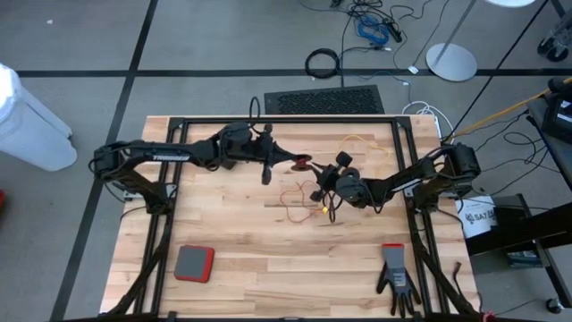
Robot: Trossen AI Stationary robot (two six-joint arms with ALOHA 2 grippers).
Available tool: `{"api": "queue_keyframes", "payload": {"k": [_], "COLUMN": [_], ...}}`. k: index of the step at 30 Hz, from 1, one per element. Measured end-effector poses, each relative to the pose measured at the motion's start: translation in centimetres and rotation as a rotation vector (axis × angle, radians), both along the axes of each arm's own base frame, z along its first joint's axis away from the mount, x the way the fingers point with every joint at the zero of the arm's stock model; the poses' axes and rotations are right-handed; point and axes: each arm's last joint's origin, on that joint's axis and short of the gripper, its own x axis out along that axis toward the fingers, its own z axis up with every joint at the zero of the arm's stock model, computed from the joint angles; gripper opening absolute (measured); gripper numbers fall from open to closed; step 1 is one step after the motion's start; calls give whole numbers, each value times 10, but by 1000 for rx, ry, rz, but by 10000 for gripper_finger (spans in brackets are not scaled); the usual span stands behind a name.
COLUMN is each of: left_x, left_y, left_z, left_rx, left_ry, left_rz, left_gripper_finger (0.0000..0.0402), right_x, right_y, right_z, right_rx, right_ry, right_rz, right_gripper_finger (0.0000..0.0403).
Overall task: Coil cords
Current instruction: Coil the red wire onto the black spool
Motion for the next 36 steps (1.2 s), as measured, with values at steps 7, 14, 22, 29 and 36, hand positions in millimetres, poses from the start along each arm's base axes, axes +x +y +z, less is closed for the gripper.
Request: {"api": "queue_keyframes", "payload": {"k": [7, 14, 22, 29, 36], "left_x": [-6, -9, -14, -16, -17], "left_y": [-2, -5, -7, -6, -6], "left_z": [-9, -17, -28, -30, -32], "left_rx": [44, 65, 127, 190, 208], "left_ry": [126, 201, 311, 345, 369], "left_rz": [-23, -108, -157, -126, -123], "left_gripper_finger": [0, 0, 0, 0, 0], "right_x": [1, -2, -3, -6, -6], "right_y": [14, 19, 21, 22, 24], "right_z": [0, -2, -3, -10, -11], "right_rx": [20, 122, 182, 246, 294], "right_ry": [3, 26, 38, 88, 93], "right_rz": [99, 198, 255, 271, 310], "right_gripper_finger": [33, 34, 34, 34, 34]}}
